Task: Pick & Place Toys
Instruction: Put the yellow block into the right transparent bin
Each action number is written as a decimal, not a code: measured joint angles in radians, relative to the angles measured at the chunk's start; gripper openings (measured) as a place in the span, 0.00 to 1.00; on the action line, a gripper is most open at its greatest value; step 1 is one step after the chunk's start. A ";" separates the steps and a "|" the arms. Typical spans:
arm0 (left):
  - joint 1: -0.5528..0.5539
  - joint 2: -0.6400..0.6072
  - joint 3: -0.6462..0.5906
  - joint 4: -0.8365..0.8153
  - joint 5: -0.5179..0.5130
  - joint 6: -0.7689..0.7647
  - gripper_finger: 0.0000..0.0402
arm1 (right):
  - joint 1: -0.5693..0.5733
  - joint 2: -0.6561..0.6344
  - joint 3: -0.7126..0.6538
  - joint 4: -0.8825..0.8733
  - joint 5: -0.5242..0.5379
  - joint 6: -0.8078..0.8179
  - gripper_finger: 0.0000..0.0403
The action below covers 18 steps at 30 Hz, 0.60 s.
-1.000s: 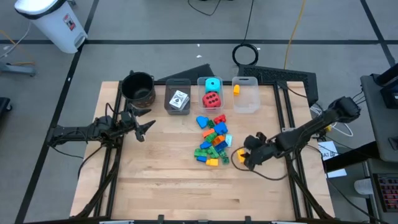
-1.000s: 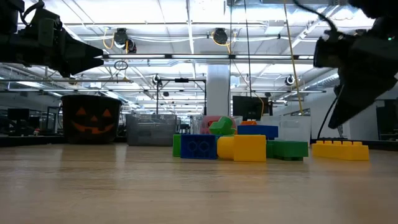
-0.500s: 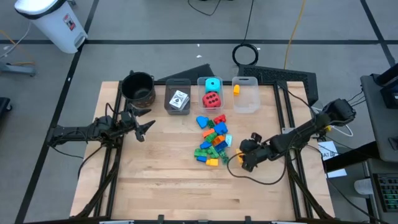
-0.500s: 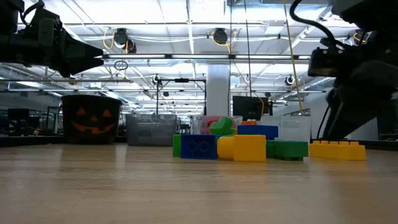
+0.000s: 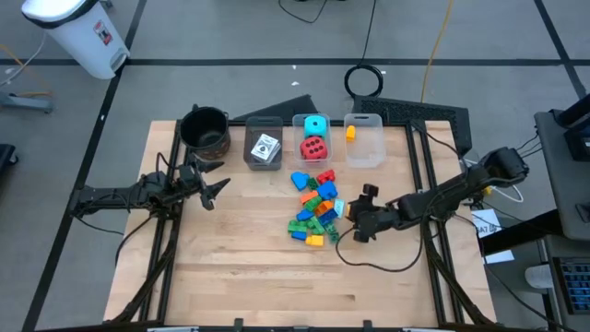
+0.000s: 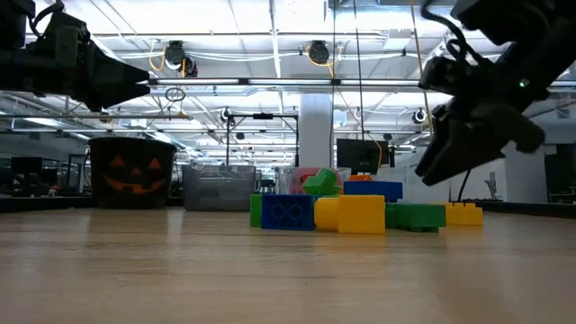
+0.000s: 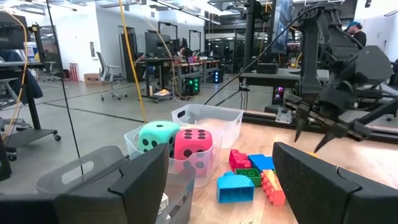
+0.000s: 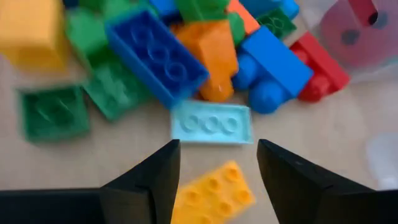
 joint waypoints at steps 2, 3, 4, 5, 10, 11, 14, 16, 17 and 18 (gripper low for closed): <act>0.000 0.000 0.000 0.000 0.000 0.000 0.73 | 0.000 -0.016 0.000 -0.004 -0.008 0.113 0.49; 0.000 0.000 0.000 -0.001 0.000 0.000 0.73 | 0.000 -0.024 0.000 -0.015 -0.010 0.178 0.49; 0.000 0.000 0.000 0.000 0.000 0.000 0.73 | 0.000 -0.029 0.001 -0.024 -0.015 0.244 0.49; 0.000 0.000 0.000 0.001 0.000 0.000 0.73 | 0.001 -0.030 0.001 -0.033 -0.026 0.303 0.49; 0.000 0.000 0.000 0.000 0.000 0.000 0.73 | 0.005 -0.031 0.001 -0.048 -0.060 0.420 0.46; 0.000 0.000 0.000 -0.001 0.000 0.000 0.73 | 0.005 -0.027 0.001 -0.061 -0.060 0.429 0.45; 0.000 0.000 0.000 0.000 0.000 0.000 0.73 | 0.008 -0.020 0.001 -0.125 -0.058 0.436 0.45; 0.000 0.000 0.000 0.000 0.000 0.000 0.73 | 0.013 -0.021 0.001 -0.164 -0.058 0.438 0.46; 0.000 0.000 0.000 0.000 0.000 0.000 0.73 | 0.017 -0.021 0.001 -0.172 -0.059 0.438 0.47; 0.000 0.000 0.000 0.000 0.000 0.000 0.73 | 0.022 -0.021 0.001 -0.173 -0.060 0.438 0.48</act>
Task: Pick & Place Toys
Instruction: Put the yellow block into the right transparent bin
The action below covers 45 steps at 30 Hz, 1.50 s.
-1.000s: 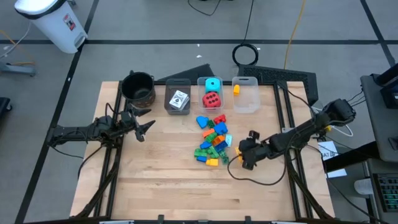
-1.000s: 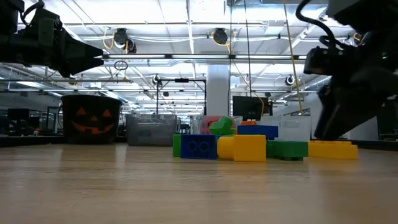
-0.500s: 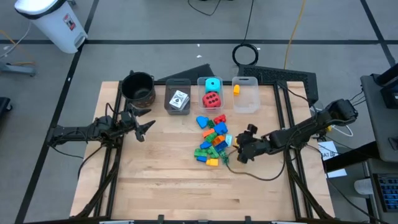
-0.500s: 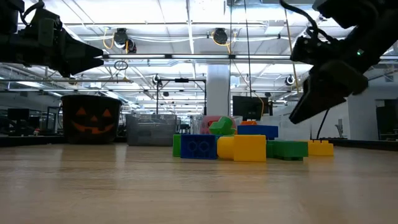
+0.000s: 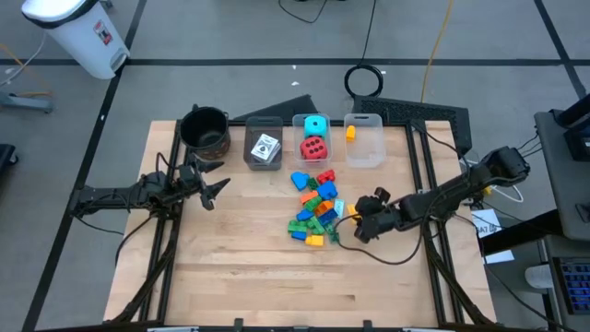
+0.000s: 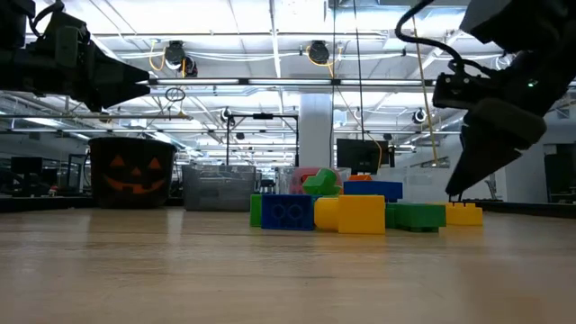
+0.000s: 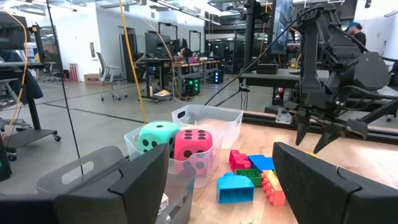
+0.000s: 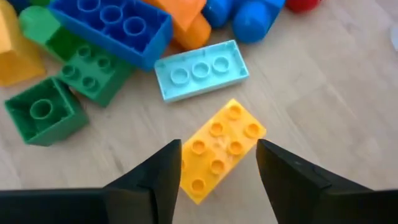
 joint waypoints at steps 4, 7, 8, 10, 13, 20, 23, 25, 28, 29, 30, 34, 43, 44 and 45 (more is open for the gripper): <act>0.000 0.000 0.000 0.000 0.000 0.000 0.73 | 0.021 0.004 0.000 0.014 0.000 0.001 0.55; 0.000 0.000 0.000 0.000 0.000 0.000 0.73 | 0.019 0.026 -0.015 0.023 0.000 0.065 0.60; 0.000 0.000 0.000 0.000 0.000 0.000 0.73 | 0.018 0.035 -0.024 0.032 0.001 0.085 0.62; 0.000 0.000 0.000 0.000 0.000 0.000 0.73 | 0.012 0.063 -0.038 0.095 0.004 0.106 0.63; 0.000 0.000 0.000 -0.004 0.000 0.000 0.73 | 0.001 0.103 -0.060 0.163 0.000 0.108 0.62; 0.000 0.000 0.000 -0.001 0.000 0.000 0.73 | -0.008 0.136 -0.081 0.202 -0.019 -0.014 0.57; 0.000 0.000 0.000 -0.001 0.000 0.000 0.73 | -0.008 0.119 -0.083 0.211 -0.025 -0.119 0.54; 0.000 0.000 0.000 -0.001 0.000 0.000 0.73 | -0.009 0.103 -0.084 0.216 -0.029 -0.155 0.52; 0.000 0.000 0.000 -0.001 0.000 0.000 0.73 | -0.017 0.085 -0.085 0.211 -0.052 -0.126 0.45; 0.000 0.000 0.000 0.000 0.000 0.000 0.73 | -0.023 0.079 -0.085 0.208 -0.070 -0.109 0.42; 0.000 0.000 0.000 -0.001 0.000 0.000 0.73 | -0.028 0.072 -0.085 0.205 -0.089 -0.093 0.38; 0.000 0.000 0.000 -0.001 0.000 0.000 0.73 | -0.040 0.057 -0.085 0.209 -0.147 -0.052 0.22; 0.000 0.000 0.000 0.000 0.000 0.000 0.73 | -0.057 -0.075 -0.085 0.212 -0.147 -0.057 0.11; 0.000 0.000 0.000 0.000 0.000 0.000 0.73 | -0.064 -0.102 -0.085 0.212 -0.130 -0.063 0.11; 0.000 0.000 0.000 0.000 0.000 0.000 0.73 | -0.073 -0.129 -0.085 0.214 -0.111 -0.075 0.11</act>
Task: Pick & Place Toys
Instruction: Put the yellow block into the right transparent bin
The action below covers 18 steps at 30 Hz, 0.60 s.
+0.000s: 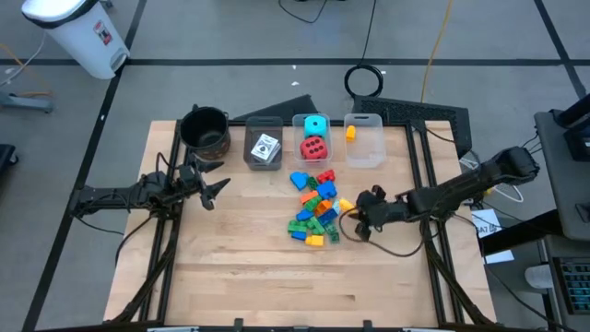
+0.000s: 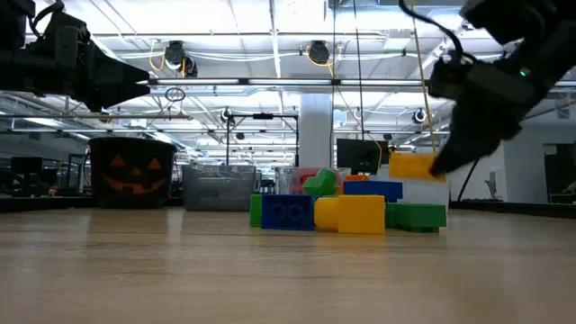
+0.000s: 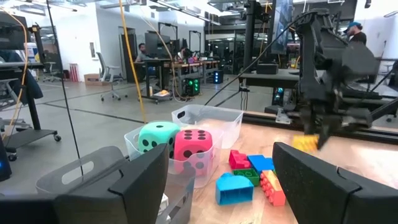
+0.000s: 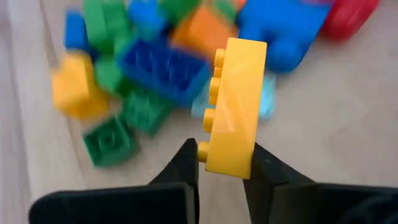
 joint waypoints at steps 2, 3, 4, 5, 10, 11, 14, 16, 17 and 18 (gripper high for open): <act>0.000 0.000 0.000 -0.001 0.000 0.000 0.73 | -0.022 -0.054 0.000 0.007 0.051 -0.020 0.13; 0.000 0.000 0.000 0.000 0.000 0.000 0.73 | -0.036 -0.078 0.000 0.019 0.089 -0.030 0.14; 0.000 0.000 0.000 0.000 0.000 0.000 0.73 | -0.051 -0.100 0.000 0.035 0.137 -0.039 0.15; 0.000 0.000 0.000 0.000 0.000 0.000 0.73 | -0.065 -0.119 0.000 0.054 0.193 -0.058 0.16; 0.000 0.000 0.000 -0.001 0.000 0.000 0.73 | -0.182 -0.144 0.001 0.223 0.323 -0.278 0.15; 0.000 0.000 0.000 -0.001 0.000 0.000 0.73 | -0.219 -0.141 0.001 0.252 0.321 -0.320 0.14; 0.000 0.000 0.000 -0.001 0.000 0.000 0.73 | -0.359 -0.118 0.002 0.290 0.321 -0.405 0.11; 0.000 0.000 0.000 0.000 0.000 0.000 0.73 | -0.471 -0.099 0.002 0.288 0.303 -0.444 0.12; 0.000 0.000 0.000 -0.001 0.000 0.000 0.73 | -0.531 -0.086 0.002 0.291 0.274 -0.458 0.12; 0.000 0.000 0.000 -0.001 0.000 0.000 0.73 | -0.595 -0.073 0.002 0.291 0.227 -0.465 0.13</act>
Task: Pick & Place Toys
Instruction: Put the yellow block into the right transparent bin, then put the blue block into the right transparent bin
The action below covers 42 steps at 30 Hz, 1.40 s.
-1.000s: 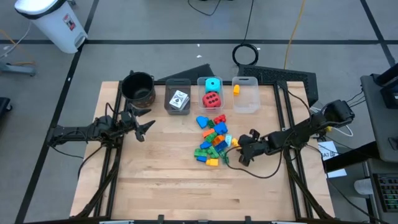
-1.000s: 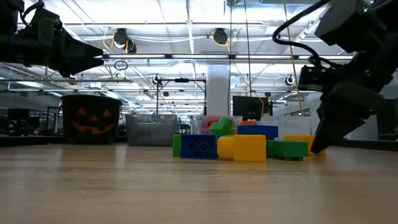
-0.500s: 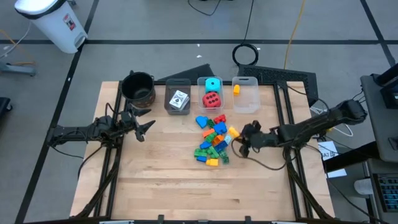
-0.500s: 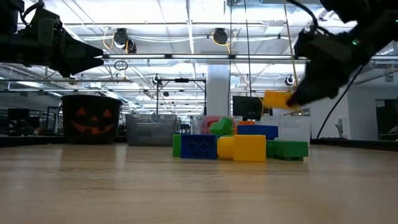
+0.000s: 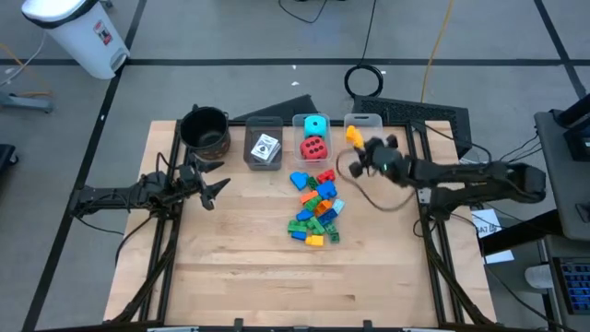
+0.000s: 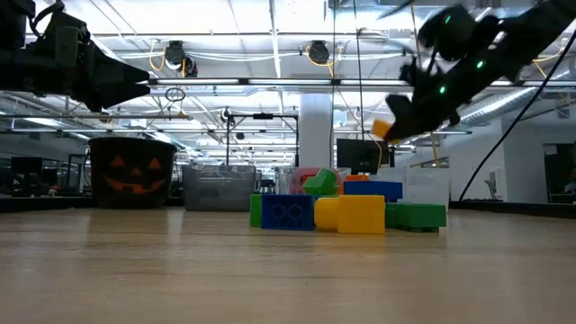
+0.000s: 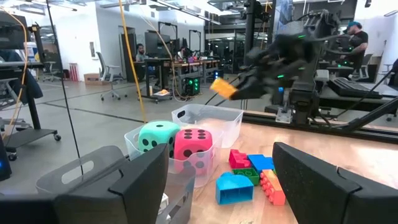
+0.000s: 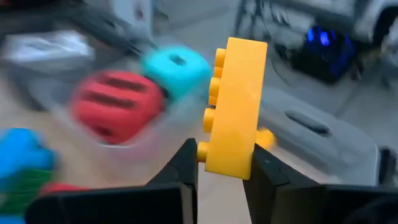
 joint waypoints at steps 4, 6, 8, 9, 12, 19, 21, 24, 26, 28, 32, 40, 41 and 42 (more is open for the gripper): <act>0.000 0.000 0.000 0.000 0.000 0.000 0.73 | -0.238 0.075 0.000 0.021 -0.234 -0.018 0.14; 0.000 0.000 0.000 0.000 0.000 0.000 0.73 | -0.333 0.120 0.000 0.041 -0.305 -0.039 0.14; 0.000 0.000 0.000 0.000 0.000 0.000 0.73 | -0.403 0.168 0.000 0.092 -0.351 -0.057 0.14; 0.000 0.000 0.000 0.001 0.000 0.000 0.73 | -0.431 0.188 0.000 0.112 -0.378 -0.064 0.15; 0.000 0.000 0.000 0.000 0.000 0.000 0.73 | -0.479 0.238 0.000 0.167 -0.463 -0.066 0.17; 0.000 0.000 0.000 0.000 0.000 0.000 0.73 | -0.479 0.255 0.000 0.198 -0.427 -0.103 0.35; 0.000 0.000 0.000 0.000 0.000 0.000 0.73 | -0.465 0.242 0.000 0.197 -0.379 -0.142 0.42; 0.000 0.000 0.000 0.000 0.000 0.000 0.73 | -0.422 0.199 0.000 0.197 -0.347 -0.191 0.52; 0.000 0.000 0.000 0.000 0.000 0.000 0.73 | -0.374 0.156 0.000 0.192 -0.361 -0.195 0.58; 0.000 0.000 0.000 0.000 0.000 0.000 0.73 | -0.309 0.106 0.000 0.178 -0.412 -0.196 0.62; 0.000 0.000 0.000 0.000 0.000 0.000 0.73 | -0.137 0.022 0.000 0.130 -0.545 -0.216 0.66; 0.000 0.000 0.000 0.000 0.000 0.000 0.73 | 0.252 0.081 0.000 0.031 -0.617 -0.360 0.66; 0.000 0.000 0.000 0.000 0.000 0.000 0.73 | 0.282 0.107 0.000 0.038 -0.606 -0.362 0.65; 0.000 0.000 0.000 0.000 0.000 0.000 0.73 | 0.307 0.140 0.000 0.062 -0.597 -0.361 0.65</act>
